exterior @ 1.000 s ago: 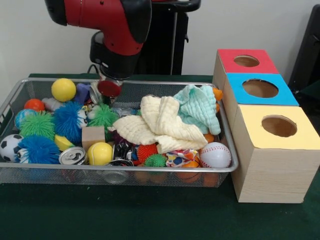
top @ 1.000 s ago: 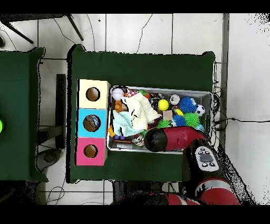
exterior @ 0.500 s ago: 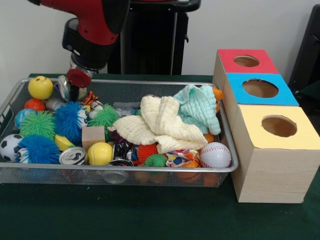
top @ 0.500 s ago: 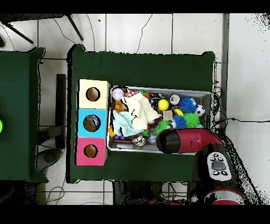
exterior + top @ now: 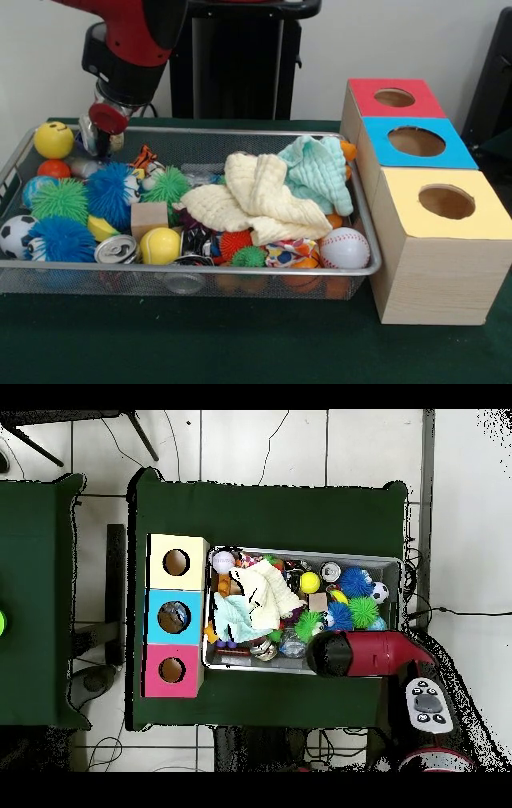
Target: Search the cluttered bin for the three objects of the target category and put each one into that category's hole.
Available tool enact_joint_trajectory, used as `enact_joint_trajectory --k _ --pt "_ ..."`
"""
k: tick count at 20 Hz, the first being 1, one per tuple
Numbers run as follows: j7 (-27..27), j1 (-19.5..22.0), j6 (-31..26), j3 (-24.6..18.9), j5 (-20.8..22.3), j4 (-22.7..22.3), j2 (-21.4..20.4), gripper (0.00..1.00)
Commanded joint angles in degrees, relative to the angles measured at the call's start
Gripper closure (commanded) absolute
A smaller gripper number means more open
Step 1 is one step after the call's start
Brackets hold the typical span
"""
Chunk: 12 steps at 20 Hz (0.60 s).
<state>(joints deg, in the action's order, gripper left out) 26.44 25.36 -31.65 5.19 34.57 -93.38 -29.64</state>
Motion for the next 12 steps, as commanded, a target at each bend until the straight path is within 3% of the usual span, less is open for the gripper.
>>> enact_joint_trajectory --k 1,8,12 --pt "8.3 4.0 2.7 -9.2 -4.1 -0.4 2.3 0.00" --pt "9.6 4.1 2.1 -10.8 -5.8 -1.5 1.8 0.00" --pt "9.2 6.5 4.5 -15.6 -8.6 -3.9 1.6 0.00"
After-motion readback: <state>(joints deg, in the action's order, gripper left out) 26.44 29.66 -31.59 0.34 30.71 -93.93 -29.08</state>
